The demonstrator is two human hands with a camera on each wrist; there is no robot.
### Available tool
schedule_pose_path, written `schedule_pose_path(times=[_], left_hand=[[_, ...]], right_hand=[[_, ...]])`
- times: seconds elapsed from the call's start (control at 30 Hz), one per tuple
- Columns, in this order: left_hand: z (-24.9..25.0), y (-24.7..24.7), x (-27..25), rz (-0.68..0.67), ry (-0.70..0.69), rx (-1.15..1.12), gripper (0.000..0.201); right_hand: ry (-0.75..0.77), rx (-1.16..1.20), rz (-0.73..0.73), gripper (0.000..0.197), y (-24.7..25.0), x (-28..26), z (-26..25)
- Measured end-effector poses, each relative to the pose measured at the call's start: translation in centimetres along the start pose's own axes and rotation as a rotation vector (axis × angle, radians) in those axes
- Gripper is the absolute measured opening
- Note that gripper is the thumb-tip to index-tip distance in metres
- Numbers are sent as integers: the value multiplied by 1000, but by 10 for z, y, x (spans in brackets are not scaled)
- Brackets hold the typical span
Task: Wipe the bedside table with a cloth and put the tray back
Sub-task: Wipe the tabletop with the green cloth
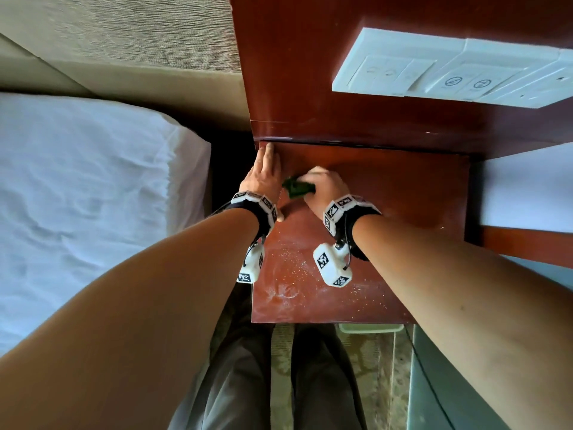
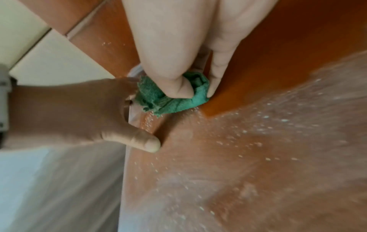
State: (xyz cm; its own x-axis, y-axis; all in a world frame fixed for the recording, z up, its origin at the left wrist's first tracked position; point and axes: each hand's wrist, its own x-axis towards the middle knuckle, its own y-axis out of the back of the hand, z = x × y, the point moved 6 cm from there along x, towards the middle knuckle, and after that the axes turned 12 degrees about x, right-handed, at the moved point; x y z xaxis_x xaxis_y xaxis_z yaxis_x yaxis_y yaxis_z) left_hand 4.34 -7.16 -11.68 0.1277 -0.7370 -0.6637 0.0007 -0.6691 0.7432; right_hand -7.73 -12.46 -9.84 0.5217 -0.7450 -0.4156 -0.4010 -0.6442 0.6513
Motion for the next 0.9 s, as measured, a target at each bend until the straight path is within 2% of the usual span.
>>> schedule_pose_path(times=[0.07, 0.17, 0.23, 0.27, 0.37, 0.43, 0.57, 0.67, 0.8, 0.9], left_hand=[[1, 3, -2, 17, 8, -9, 138], [-2, 9, -3, 87, 16, -55, 95], [-2, 8, -3, 108, 22, -55, 90], [-3, 8, -2, 102, 23, -66, 94], [2, 9, -3, 23, -18, -9, 118], [4, 14, -7, 19, -36, 44, 131], [1, 21, -8, 54, -11, -103, 114], [-5, 24, -4, 130, 2, -213, 115], [2, 38, -9, 237, -101, -207, 95], [10, 41, -9, 219, -159, -219, 78]], right_hand=[[-38, -35, -122, 37, -6, -11, 6], [-110, -97, -306, 37, -8, -18, 12], [-131, -91, -355, 37, -1, -18, 13], [-143, -66, -323, 37, 6, -15, 12], [-236, 53, -80, 42, 36, -13, 20], [-276, 110, 31, 48, 47, -11, 24], [-286, 235, 134, 53, 51, -4, 22], [-258, 286, 125, 55, 43, -3, 15], [-207, 320, 99, 59, 28, 1, 5], [-182, 326, 130, 59, 27, 4, 3]])
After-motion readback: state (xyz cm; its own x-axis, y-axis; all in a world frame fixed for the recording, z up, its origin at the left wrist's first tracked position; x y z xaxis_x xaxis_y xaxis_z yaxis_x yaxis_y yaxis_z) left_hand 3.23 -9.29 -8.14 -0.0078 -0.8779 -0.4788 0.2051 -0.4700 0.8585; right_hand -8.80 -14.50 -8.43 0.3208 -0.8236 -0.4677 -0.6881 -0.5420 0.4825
